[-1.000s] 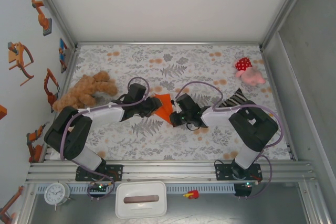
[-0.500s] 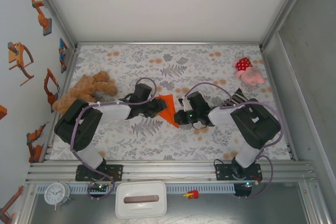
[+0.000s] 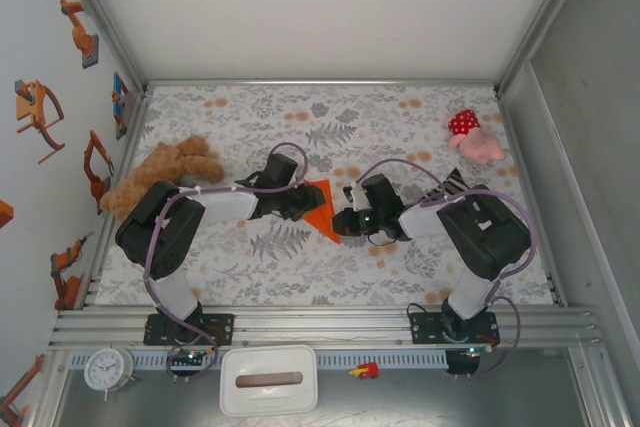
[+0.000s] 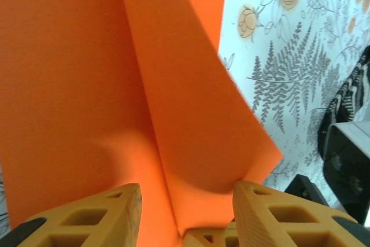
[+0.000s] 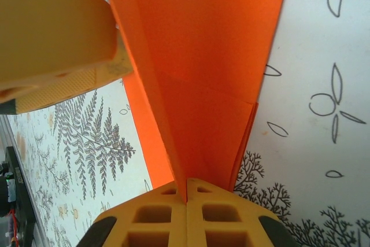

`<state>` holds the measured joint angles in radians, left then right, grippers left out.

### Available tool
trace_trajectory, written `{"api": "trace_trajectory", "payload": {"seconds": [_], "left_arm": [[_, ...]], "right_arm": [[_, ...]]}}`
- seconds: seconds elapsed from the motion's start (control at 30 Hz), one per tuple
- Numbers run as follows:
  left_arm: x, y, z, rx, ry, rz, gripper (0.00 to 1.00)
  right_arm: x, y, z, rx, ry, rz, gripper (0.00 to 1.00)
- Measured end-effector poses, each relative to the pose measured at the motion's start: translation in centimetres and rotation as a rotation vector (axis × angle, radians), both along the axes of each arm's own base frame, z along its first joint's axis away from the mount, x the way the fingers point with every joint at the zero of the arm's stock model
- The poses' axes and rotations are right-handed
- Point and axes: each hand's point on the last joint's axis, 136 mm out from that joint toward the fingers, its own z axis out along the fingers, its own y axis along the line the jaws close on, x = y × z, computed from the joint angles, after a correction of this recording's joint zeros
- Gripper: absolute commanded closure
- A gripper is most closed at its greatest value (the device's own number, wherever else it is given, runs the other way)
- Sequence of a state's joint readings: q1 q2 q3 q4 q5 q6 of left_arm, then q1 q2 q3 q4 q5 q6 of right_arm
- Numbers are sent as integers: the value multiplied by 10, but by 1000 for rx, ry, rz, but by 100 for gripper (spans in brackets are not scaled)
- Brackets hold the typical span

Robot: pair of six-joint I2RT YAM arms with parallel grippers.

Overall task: Fold a paper plane with a square sheet of paper (pick it up from the middle)
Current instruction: Fourth fold the wing at the center of the table.

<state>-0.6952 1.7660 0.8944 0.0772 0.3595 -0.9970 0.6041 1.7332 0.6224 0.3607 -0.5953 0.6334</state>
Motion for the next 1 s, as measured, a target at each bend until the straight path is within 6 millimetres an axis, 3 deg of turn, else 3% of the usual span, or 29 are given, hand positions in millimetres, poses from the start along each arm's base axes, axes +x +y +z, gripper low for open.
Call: {"api": "trace_trajectory", "payload": {"seconds": [0.53,0.83,1.0], "left_arm": [[-1,3,-14,116,75,-1,49],[0,4,-16,159,107,4,49],[0,4,-17,164,113,3,50]], "right_arm": [[-2,0,6,27,20,-11,81],[-3,-5,33,67,-5,-43,78],[-6,-7,32,55,9,-45,78]]}}
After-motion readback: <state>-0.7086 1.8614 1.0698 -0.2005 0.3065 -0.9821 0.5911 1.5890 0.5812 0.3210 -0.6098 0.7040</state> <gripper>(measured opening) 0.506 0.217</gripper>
